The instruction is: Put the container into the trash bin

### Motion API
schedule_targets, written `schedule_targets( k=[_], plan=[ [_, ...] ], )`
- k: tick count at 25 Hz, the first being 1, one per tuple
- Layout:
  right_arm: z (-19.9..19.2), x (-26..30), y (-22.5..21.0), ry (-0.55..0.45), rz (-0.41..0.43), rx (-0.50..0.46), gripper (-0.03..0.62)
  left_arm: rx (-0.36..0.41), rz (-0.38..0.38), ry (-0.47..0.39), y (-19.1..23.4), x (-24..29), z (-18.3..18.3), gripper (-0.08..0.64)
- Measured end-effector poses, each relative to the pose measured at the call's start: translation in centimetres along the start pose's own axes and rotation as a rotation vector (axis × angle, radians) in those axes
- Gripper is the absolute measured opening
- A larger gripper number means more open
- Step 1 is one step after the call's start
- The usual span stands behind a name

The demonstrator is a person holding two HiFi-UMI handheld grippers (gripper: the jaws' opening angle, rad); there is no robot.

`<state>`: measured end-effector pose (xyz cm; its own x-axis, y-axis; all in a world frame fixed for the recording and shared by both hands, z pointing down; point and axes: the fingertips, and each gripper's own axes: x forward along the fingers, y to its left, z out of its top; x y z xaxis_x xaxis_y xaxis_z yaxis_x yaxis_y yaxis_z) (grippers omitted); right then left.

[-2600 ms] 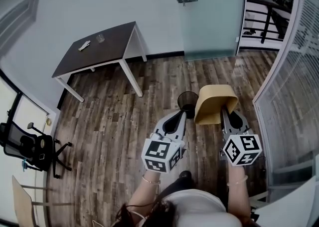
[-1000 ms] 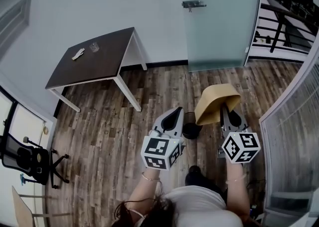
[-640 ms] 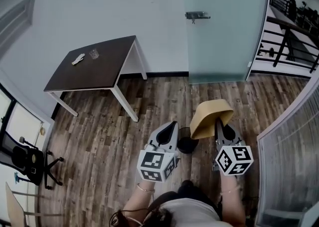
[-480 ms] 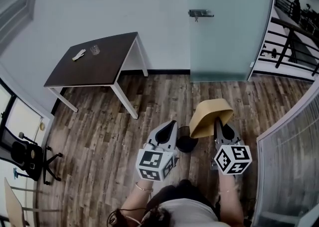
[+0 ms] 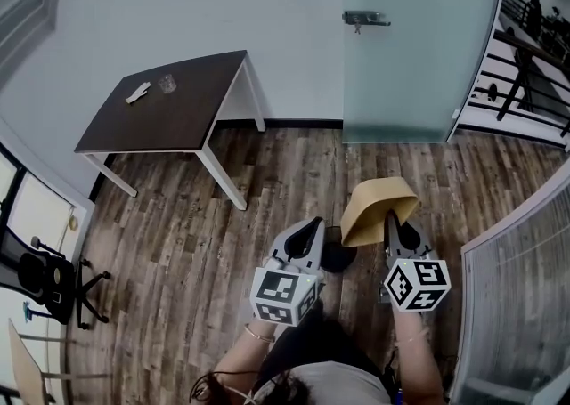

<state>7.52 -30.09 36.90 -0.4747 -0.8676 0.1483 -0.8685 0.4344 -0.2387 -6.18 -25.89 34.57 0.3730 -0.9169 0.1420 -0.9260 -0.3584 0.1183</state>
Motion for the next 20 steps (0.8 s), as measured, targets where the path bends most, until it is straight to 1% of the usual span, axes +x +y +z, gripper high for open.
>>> schedule_targets(
  k=[5,8,14,20],
  plan=[
    [-1.5,3.4,-0.2,0.035,-0.031,-0.057,-0.003,0.009,-0.034,0.016,2.3,2.4,-0.8,0.018],
    [-2.6,6.0,-0.6,0.057,-0.042,-0.087,0.000,0.013,-0.044,0.012,4.0,4.1,-1.4,0.018],
    [-6.1,10.6,-0.2,0.124,-0.034,-0.132,0.005,-0.015,-0.062,0.015,7.1,6.6,-3.0,0.018],
    [-9.5,14.8,-1.6,0.160,-0.052,-0.147,0.008,-0.040,-0.069,0.001,9.8,9.9,-4.6,0.018]
  ],
)
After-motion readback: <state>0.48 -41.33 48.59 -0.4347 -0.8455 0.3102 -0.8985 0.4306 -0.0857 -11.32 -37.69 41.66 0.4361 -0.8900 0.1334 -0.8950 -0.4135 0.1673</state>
